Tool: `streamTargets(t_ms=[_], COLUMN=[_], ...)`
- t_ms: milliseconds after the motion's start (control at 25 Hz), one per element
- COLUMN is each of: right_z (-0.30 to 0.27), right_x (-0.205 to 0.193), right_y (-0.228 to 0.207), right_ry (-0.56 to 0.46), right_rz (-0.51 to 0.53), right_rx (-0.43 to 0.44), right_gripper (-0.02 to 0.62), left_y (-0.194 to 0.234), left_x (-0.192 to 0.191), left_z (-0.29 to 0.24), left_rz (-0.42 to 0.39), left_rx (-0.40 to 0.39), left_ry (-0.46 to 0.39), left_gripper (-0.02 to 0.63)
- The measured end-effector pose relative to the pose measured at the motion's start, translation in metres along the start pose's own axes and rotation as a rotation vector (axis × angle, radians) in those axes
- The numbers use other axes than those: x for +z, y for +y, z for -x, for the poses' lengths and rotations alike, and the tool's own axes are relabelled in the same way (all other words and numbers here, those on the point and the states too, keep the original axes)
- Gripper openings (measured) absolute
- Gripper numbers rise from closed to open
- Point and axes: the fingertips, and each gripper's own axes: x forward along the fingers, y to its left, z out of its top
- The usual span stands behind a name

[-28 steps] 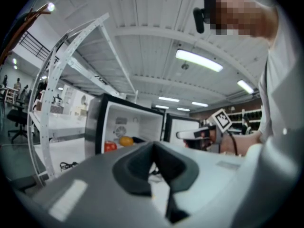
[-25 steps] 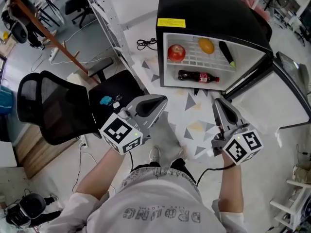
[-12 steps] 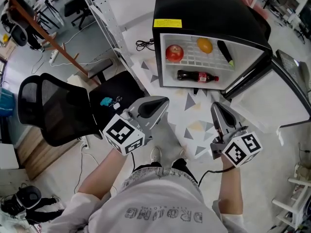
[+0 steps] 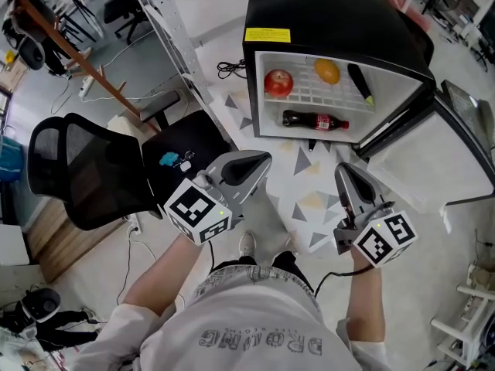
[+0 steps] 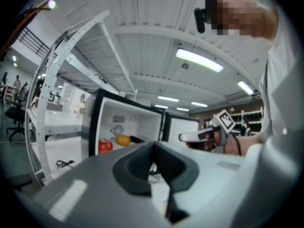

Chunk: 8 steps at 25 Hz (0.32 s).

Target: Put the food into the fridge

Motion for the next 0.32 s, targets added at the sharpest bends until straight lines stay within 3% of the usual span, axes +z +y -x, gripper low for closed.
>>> streamTargets(t_ms=[320], right_z=[0.0018], right_x=[0.0043], right_y=[-0.0007], right_ry=[-0.006], right_rz=[0.005], right_rx=[0.009], right_gripper=[0.003], left_y=[-0.0013], left_x=[0.0007], left_z=[-0.0038], left_rz=[-0.003], left_rx=[0.0], left_ry=[-0.003], left_gripper=[0.006])
